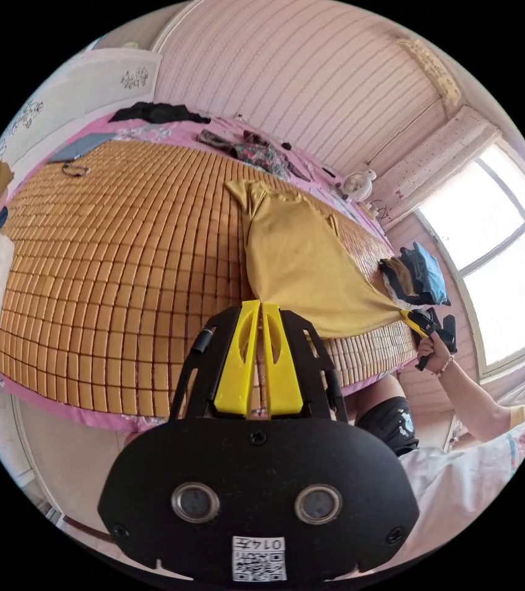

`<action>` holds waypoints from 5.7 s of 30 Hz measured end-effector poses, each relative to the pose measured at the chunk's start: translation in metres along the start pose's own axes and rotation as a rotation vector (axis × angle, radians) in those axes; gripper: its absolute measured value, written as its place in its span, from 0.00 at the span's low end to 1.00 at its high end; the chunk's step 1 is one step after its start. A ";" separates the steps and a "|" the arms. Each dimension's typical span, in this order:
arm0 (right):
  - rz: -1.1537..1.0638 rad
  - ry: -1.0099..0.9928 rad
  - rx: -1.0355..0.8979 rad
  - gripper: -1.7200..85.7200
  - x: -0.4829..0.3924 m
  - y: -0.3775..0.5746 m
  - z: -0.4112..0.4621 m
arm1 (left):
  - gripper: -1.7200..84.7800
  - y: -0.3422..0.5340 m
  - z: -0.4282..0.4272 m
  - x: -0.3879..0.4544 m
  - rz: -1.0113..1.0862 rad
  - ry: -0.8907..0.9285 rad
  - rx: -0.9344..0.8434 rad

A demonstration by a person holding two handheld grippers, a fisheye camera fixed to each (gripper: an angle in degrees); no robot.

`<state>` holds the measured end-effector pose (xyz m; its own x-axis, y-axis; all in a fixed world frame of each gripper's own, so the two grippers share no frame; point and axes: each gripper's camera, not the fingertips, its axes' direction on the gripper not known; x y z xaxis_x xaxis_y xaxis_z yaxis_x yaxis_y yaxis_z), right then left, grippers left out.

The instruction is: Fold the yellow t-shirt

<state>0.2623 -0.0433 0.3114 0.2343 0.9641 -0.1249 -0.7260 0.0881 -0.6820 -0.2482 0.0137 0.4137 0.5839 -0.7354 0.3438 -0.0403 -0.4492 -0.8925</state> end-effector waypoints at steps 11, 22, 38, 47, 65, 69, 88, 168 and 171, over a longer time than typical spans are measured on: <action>0.006 0.126 -0.146 0.03 0.017 0.011 0.025 | 0.01 0.025 0.056 -0.036 -0.048 -0.060 -0.187; 0.021 0.187 -0.188 0.04 0.003 0.003 0.053 | 0.01 0.017 0.079 -0.052 -0.075 -0.097 -0.230; -0.115 0.272 -0.105 0.05 -0.047 -0.023 0.060 | 0.03 0.010 0.072 -0.063 -0.036 -0.119 -0.113; -0.441 0.161 -0.193 0.07 -0.152 -0.105 0.148 | 0.05 -0.078 0.090 -0.063 0.110 -0.093 0.009; -0.756 0.108 -0.344 0.09 -0.271 -0.215 0.326 | 0.05 -0.290 0.250 -0.083 0.202 -0.098 -0.071; -0.822 0.097 -0.394 0.09 -0.294 -0.220 0.353 | 0.03 -0.285 0.224 -0.101 0.183 -0.030 0.036; -1.150 0.020 -0.591 0.06 -0.467 -0.142 0.525 | 0.08 -0.123 0.094 -0.223 -0.247 -0.173 0.320; -0.251 0.522 0.154 0.07 -0.036 -0.229 0.072 | 0.07 -0.183 0.208 -0.029 0.162 -0.380 0.108; -0.216 0.651 0.099 0.06 -0.034 -0.243 0.099 | 0.08 -0.190 0.197 -0.064 0.088 -0.484 0.117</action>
<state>0.3667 -0.0728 0.5525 0.6980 0.5789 -0.4215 -0.6677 0.3133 -0.6753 -0.1180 0.2458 0.5035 0.8923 -0.4364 0.1154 -0.0316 -0.3155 -0.9484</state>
